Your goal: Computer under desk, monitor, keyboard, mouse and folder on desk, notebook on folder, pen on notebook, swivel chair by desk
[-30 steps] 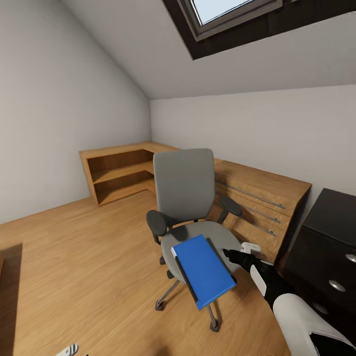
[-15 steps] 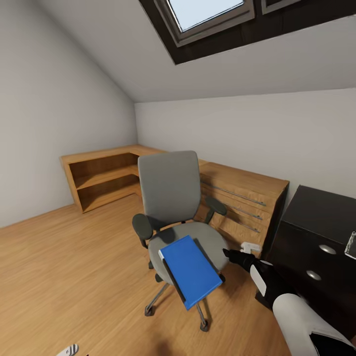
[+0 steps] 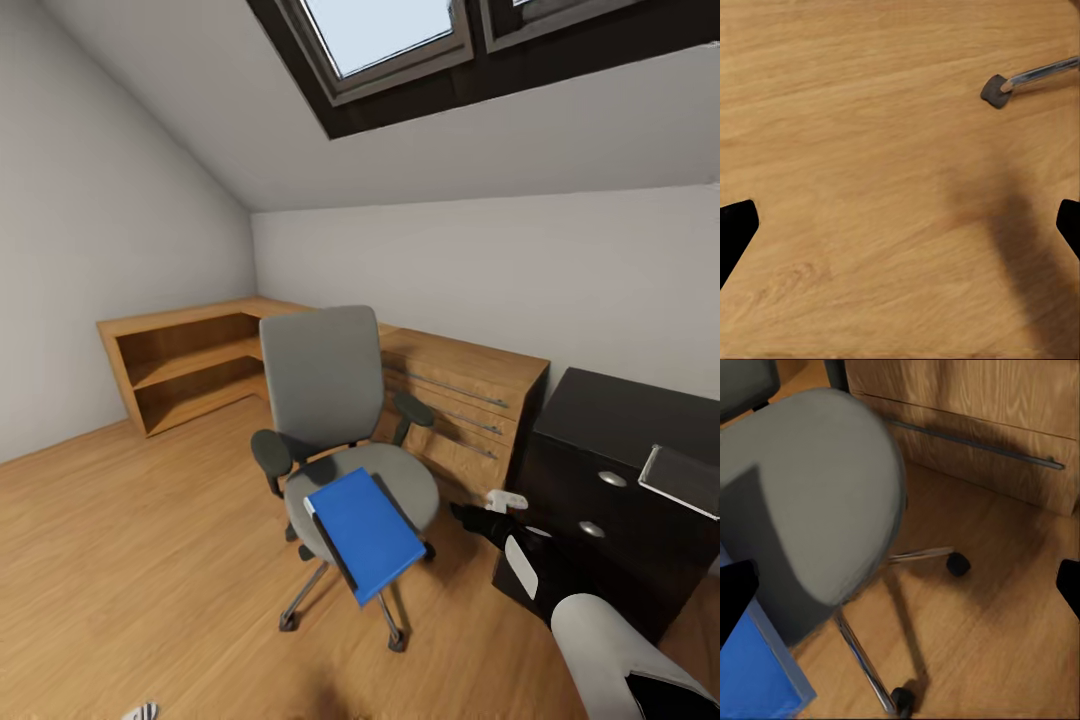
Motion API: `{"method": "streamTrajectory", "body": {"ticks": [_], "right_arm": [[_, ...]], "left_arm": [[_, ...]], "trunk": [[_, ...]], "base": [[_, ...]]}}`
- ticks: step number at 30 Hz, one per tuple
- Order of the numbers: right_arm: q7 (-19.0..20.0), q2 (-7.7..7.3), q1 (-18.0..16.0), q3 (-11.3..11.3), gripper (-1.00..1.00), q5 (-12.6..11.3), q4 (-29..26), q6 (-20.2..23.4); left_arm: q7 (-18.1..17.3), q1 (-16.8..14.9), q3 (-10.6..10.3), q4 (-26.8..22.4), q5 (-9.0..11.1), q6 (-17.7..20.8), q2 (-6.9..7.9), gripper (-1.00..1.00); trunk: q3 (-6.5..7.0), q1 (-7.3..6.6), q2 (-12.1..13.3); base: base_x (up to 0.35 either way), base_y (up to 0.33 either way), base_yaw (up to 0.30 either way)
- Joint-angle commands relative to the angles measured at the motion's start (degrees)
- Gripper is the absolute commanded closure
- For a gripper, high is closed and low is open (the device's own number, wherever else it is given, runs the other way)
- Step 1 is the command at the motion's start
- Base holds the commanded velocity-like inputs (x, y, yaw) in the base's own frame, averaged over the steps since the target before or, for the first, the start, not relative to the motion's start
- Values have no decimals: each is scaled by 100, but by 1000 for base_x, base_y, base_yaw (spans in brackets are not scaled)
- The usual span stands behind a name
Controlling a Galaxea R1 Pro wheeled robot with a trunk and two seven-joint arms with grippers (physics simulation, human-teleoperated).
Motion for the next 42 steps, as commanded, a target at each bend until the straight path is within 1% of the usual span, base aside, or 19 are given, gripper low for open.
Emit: {"method": "streamTrajectory", "body": {"ticks": [1,4,6,9,12,18,29,36,38,39,40,41,42], "right_arm": [[31,3,-2,-29,-100,-35,-8,39],[32,3,-2,-29,-100,-45,-4,40],[32,3,-2,-29,-100,-93,-1,41],[32,3,-2,-29,-100,-227,0,39],[32,3,-2,-27,-100,-323,1,39],[32,3,-2,-29,-100,-383,2,39],[48,3,4,-26,-100,-388,13,39],[61,-7,6,-29,-100,-394,27,39],[88,-13,6,-29,-100,-398,30,39],[621,-26,18,-33,-100,-401,37,40],[735,-26,19,-34,-100,-400,39,42],[950,-19,21,-39,-100,-399,41,44],[1034,-14,21,-40,-100,-398,42,45]], "left_arm": [[-8,-3,10,-4,54,26,-3,-100],[-8,-2,12,1,54,-60,-5,-100],[-7,-3,15,10,56,-219,-6,-100],[-8,0,8,50,57,-415,-7,-100],[-8,0,-12,98,55,-509,-7,-100],[-9,-3,-31,125,54,-568,-5,-100],[-9,-1,-43,130,54,-582,-2,-100],[-7,-4,-58,113,46,-584,0,-100],[-4,-5,-59,110,46,-584,0,-100],[-1,-5,-61,109,51,-590,-7,-100],[-1,-4,-61,110,51,-589,-14,-100],[0,-2,-61,111,49,-590,-37,-100],[0,-1,-61,111,48,-590,-47,-100]], "trunk": [[-5,-4,-3],[-4,-4,-3],[-4,-4,-3],[-4,-4,-3],[-4,-4,-3],[-4,-4,-3],[-3,-4,-3],[-3,-4,-3],[-39,40,-83],[-57,62,-123],[-75,84,-163],[-93,106,-203],[-111,128,-244]], "base": [[-284,0,-18],[-289,0,-11],[-294,0,-5],[-296,0,-3],[-298,0,-1],[-298,0,0],[-291,0,0],[-89,0,0],[-16,0,0],[-3,0,0],[-2,0,0],[-1,0,0],[-1,0,0]]}}
